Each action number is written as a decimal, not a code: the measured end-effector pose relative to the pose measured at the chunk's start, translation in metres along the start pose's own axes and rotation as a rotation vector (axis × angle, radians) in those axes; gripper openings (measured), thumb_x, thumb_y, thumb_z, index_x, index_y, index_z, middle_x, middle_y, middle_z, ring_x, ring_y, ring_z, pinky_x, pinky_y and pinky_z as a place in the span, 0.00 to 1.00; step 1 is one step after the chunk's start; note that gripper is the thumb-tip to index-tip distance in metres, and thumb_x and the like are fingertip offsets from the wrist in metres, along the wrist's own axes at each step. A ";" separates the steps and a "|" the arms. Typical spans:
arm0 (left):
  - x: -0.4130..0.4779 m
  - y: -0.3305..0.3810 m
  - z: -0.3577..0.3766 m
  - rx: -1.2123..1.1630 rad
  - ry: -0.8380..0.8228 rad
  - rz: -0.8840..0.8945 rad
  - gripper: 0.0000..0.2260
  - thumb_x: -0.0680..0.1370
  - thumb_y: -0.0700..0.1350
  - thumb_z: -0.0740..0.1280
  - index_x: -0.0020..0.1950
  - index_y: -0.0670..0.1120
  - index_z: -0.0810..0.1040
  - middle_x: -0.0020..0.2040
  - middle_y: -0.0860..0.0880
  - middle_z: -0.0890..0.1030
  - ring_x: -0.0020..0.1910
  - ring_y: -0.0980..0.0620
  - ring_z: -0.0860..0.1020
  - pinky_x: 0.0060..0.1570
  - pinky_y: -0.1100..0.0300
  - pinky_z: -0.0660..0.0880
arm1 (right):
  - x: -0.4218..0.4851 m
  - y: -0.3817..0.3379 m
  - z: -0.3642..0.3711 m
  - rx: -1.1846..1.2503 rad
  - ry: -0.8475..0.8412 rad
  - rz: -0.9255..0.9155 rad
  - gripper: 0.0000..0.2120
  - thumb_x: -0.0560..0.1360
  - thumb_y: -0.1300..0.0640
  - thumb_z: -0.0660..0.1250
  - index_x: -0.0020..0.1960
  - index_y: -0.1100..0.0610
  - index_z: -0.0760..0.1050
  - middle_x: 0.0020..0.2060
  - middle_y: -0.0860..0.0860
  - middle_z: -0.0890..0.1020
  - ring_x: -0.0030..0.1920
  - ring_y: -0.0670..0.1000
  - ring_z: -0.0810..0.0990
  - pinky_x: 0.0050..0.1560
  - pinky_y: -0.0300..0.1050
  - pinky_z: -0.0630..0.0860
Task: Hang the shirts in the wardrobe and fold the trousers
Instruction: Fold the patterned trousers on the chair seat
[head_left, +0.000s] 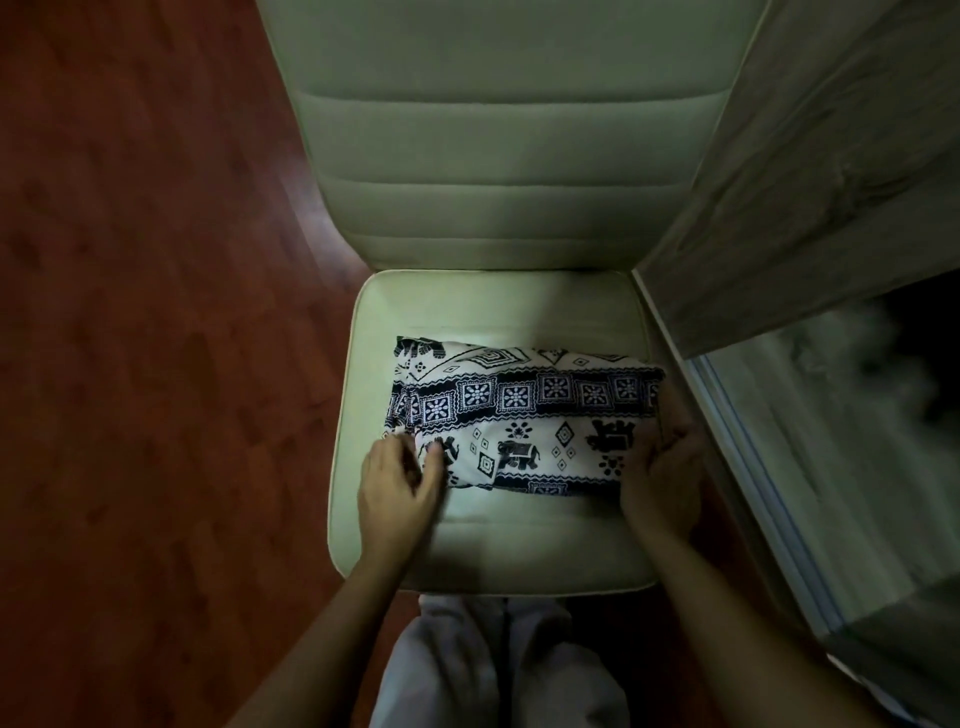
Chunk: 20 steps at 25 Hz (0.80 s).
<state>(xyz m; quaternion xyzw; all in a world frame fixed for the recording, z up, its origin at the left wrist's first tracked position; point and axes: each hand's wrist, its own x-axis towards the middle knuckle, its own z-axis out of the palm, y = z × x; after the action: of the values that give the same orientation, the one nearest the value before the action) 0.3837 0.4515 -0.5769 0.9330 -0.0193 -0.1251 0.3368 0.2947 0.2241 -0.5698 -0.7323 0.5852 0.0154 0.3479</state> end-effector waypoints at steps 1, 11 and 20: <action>-0.007 -0.006 0.002 -0.022 -0.038 -0.007 0.14 0.74 0.59 0.60 0.43 0.48 0.68 0.38 0.49 0.72 0.38 0.47 0.73 0.39 0.55 0.70 | -0.003 0.005 0.000 0.027 -0.022 0.000 0.27 0.78 0.41 0.52 0.67 0.60 0.59 0.61 0.61 0.70 0.57 0.60 0.74 0.47 0.45 0.64; -0.011 -0.019 -0.005 -0.111 -0.133 0.108 0.04 0.75 0.42 0.69 0.43 0.42 0.78 0.41 0.47 0.73 0.41 0.64 0.71 0.41 0.74 0.66 | -0.006 0.031 -0.003 0.002 -0.290 -0.084 0.19 0.79 0.55 0.59 0.67 0.63 0.67 0.62 0.62 0.75 0.62 0.61 0.74 0.59 0.48 0.70; 0.002 -0.024 -0.036 0.319 0.098 0.172 0.19 0.77 0.56 0.53 0.43 0.42 0.73 0.43 0.42 0.75 0.34 0.37 0.77 0.29 0.51 0.71 | 0.011 0.028 -0.010 0.113 -0.321 0.062 0.20 0.80 0.54 0.56 0.71 0.58 0.64 0.66 0.59 0.72 0.62 0.59 0.73 0.50 0.40 0.65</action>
<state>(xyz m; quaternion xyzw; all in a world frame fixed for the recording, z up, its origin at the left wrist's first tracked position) 0.3930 0.4920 -0.5660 0.9745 -0.1022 -0.0456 0.1946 0.2700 0.2076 -0.5810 -0.6815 0.5442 0.1100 0.4768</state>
